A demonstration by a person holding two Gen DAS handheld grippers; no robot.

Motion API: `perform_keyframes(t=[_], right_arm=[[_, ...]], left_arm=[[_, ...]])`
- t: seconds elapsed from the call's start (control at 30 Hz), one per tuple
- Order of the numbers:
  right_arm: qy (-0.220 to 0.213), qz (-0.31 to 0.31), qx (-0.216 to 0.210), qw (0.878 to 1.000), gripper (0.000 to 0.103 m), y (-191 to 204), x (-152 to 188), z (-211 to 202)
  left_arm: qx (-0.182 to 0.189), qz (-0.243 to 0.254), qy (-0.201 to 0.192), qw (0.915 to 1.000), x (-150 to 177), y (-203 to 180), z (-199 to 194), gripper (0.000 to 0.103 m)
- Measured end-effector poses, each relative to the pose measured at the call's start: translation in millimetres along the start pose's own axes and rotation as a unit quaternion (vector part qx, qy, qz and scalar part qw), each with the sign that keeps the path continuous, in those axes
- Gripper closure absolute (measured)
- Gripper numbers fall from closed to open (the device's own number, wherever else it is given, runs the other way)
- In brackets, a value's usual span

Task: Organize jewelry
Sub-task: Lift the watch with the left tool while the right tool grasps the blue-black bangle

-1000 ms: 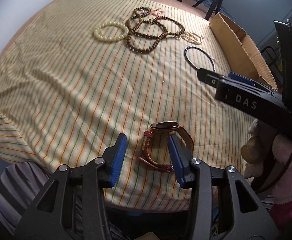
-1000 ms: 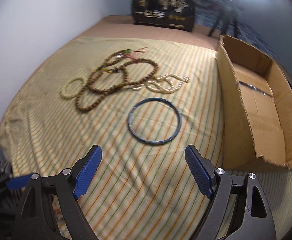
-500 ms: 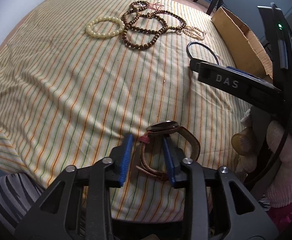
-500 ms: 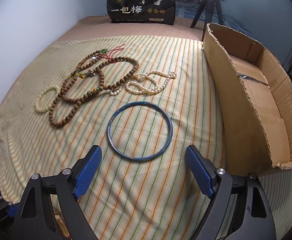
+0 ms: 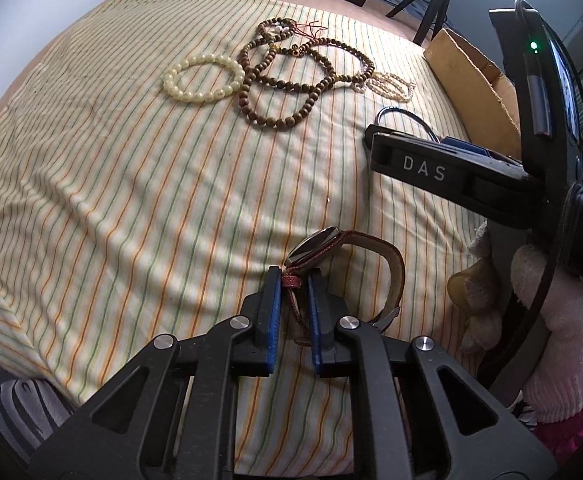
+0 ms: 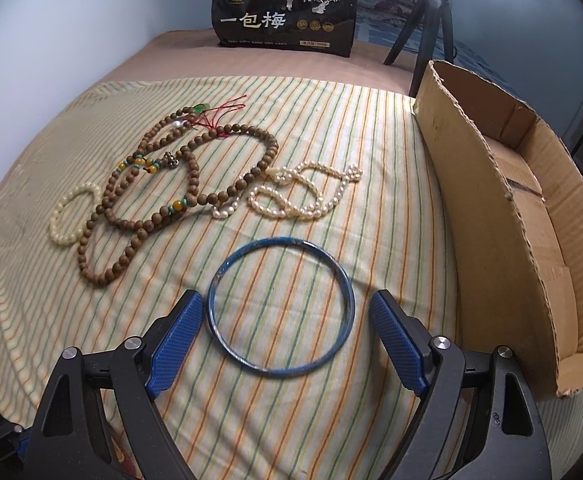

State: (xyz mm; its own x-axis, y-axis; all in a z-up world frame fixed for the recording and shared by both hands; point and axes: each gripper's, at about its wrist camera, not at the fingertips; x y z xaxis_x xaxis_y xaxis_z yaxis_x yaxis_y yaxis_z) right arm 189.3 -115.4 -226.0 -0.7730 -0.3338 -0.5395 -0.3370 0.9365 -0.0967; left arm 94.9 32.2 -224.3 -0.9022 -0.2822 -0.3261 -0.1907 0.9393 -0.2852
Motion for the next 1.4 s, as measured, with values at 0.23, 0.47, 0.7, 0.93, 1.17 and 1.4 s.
perform_keyframes(t=[0.23, 0.47, 0.7, 0.93, 1.17, 1.4], right_arm=[[-0.008, 0.001, -0.006, 1.0, 0.019, -2, 0, 2], [-0.014, -0.004, -0.01, 1.0, 0.031, -1, 0, 1], [-0.019, -0.005, -0.017, 1.0, 0.031, -1, 0, -1], [-0.035, -0.016, -0.03, 0.999, 0.031, 6, 1, -17], [-0.055, -0.021, -0.036, 0.998, 0.031, 5, 5, -40], [-0.08, -0.019, -0.04, 0.996, 0.031, -9, 7, -72]], left_arm=[[-0.002, 0.0, -0.005, 1.0, -3, 0, 1, 0.093], [-0.005, 0.003, -0.009, 0.9999, -1, -1, 0, 0.093], [-0.006, 0.0, -0.013, 0.9999, -1, 1, -3, 0.093], [-0.013, 0.003, -0.025, 0.9996, 0, 0, -12, 0.093], [-0.019, 0.004, -0.044, 0.9988, 2, 0, -28, 0.093], [-0.016, 0.014, -0.065, 0.9976, 2, -13, -48, 0.093]])
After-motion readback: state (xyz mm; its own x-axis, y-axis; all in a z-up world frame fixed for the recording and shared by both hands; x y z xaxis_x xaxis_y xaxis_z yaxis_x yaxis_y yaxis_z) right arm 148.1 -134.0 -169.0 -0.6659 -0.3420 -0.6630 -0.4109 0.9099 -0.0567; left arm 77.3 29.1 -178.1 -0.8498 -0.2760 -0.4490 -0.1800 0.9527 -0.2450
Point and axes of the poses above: each gripper's, at about its wrist camera, not at the fingertips, and z roughly the way its jaws point, y to its left, x to its underside, and after that the axes turned 10 degrees about -z, right-handed
